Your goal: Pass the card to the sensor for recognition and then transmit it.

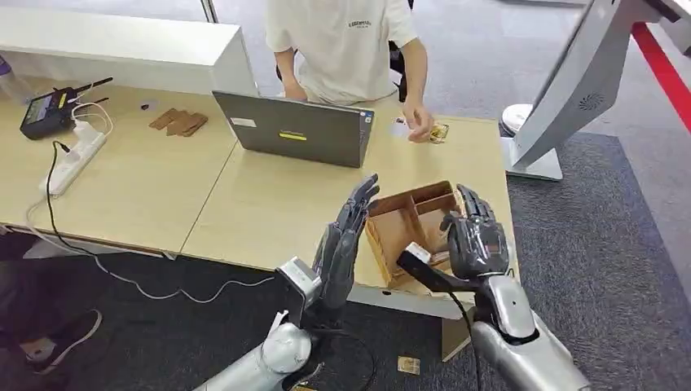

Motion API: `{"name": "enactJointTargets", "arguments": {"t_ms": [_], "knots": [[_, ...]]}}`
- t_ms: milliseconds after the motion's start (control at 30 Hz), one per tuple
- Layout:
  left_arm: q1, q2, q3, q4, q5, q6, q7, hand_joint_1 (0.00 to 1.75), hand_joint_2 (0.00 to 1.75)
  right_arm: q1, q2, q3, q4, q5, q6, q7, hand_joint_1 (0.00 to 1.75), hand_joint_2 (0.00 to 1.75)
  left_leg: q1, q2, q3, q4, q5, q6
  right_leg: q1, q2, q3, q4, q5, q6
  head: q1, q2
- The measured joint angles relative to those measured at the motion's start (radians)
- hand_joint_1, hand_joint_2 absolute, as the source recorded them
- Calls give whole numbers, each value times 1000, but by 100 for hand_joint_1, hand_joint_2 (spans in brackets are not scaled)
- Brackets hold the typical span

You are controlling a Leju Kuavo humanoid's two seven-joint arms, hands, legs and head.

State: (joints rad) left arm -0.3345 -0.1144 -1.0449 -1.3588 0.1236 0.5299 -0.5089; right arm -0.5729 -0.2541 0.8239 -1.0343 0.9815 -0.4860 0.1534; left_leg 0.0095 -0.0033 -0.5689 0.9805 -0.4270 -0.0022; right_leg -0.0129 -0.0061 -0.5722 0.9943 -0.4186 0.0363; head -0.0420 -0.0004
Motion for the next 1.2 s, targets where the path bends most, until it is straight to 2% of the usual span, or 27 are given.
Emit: {"name": "enactJointTargets", "arguments": {"t_ms": [333,667,800,967,1200], "knots": [[-7,-6,-2,0,8,-22,-1,0,0,-21,-31,-71,-182,-19,0,67,175,175,0,0,0,0,0,0,0,0,0,0,0,0,0,0],[-22,-18,-5,2,24,-74,-15,0,0,-68,-46,-84,-232,-22,74,83,175,175,0,0,0,0,0,0,0,0,0,0,0,0,0,0],[-35,-27,-6,8,43,-97,-41,0,0,-120,-31,-76,-195,-4,110,85,175,175,0,0,0,0,0,0,0,0,0,0,0,0,0,0],[-51,-41,-8,23,69,-126,-80,0,0,-184,4,-63,-90,-17,105,70,175,175,0,0,-1,0,0,0,0,0,0,0,0,0,0,0],[-68,-50,-11,45,90,-126,-99,0,0,-256,77,-40,75,-30,101,61,175,175,0,0,-1,0,0,0,0,0,0,0,0,0,0,0]]}}
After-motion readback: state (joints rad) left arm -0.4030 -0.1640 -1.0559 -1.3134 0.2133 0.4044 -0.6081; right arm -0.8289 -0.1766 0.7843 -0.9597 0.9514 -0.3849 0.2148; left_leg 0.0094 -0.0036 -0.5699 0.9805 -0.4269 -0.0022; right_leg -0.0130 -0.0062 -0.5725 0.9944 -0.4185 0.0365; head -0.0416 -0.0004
